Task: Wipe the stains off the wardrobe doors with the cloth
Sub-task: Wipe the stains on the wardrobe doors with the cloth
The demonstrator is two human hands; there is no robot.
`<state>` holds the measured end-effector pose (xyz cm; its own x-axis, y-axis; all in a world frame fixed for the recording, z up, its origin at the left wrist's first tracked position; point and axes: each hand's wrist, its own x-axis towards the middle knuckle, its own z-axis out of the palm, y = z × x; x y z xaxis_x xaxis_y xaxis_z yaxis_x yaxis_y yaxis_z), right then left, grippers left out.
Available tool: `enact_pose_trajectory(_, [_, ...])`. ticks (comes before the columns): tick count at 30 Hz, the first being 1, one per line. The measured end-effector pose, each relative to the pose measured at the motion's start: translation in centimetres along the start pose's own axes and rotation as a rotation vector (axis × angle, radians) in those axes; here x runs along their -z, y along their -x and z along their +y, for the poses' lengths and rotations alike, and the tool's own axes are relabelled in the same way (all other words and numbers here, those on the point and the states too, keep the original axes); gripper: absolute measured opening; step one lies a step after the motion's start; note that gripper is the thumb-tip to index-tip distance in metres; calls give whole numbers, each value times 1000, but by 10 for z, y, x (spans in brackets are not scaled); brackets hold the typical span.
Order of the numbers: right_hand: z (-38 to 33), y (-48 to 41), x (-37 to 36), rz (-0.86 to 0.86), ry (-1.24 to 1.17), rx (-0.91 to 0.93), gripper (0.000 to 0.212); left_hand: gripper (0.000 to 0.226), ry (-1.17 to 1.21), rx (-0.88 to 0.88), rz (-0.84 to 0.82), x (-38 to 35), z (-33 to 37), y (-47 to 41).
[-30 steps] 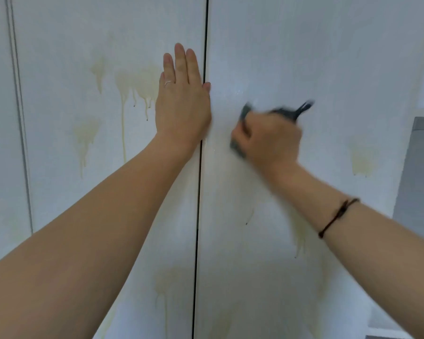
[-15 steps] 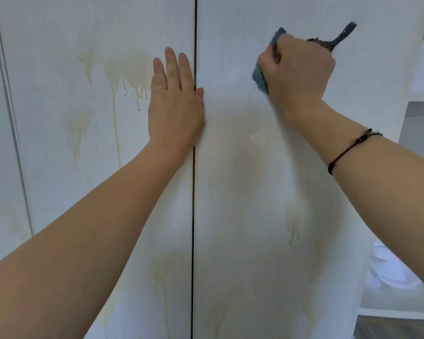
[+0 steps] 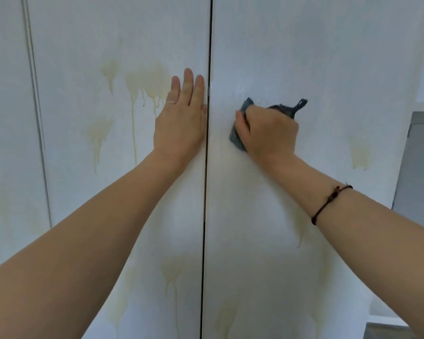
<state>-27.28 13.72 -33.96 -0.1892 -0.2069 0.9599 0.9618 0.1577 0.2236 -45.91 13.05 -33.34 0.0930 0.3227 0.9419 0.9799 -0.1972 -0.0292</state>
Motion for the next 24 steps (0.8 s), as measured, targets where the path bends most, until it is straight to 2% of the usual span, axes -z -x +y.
enact_pose_trajectory(1, [-12,-13,-4,11,-18,-47,35,52,13,4,1,0,0,0])
enact_pose_trajectory(3, [-45,-1,-17,37,-82,6,31,51,21,-4,-5,0,-3,0])
enact_pose_trajectory(5, [-81,52,-24,30,-170,169,29,49,12,-10,2,2,-9,-2])
enact_pose_trajectory(7, [-99,127,-15,-75,-169,378,32,46,11,-16,-8,5,-12,-3])
enact_pose_trajectory(10, [-81,199,12,-246,-209,621,29,45,2,-19,-32,6,-13,-3])
enact_pose_trajectory(12, [-59,175,13,-189,-144,675,29,45,-19,-25,-38,6,-12,-3])
enact_pose_trajectory(14, [-43,113,1,-59,-72,571,32,45,-18,-19,-39,5,-13,-5])
enact_pose_trajectory(16, [-33,38,-11,28,-44,325,33,45,7,-10,-36,5,-15,-5])
enact_pose_trajectory(19, [-42,-20,-17,-19,-54,25,33,50,-9,-25,-38,3,-15,-1])
enact_pose_trajectory(21, [-64,-1,-25,-3,-142,13,29,51,-39,-39,-40,-2,-15,0])
enact_pose_trajectory(23, [-92,63,-26,-20,-251,163,27,52,-56,-38,-23,-6,-14,1])
enact_pose_trajectory(24, [-102,108,-17,-93,-260,279,28,53,-54,-31,-19,-5,-13,2])
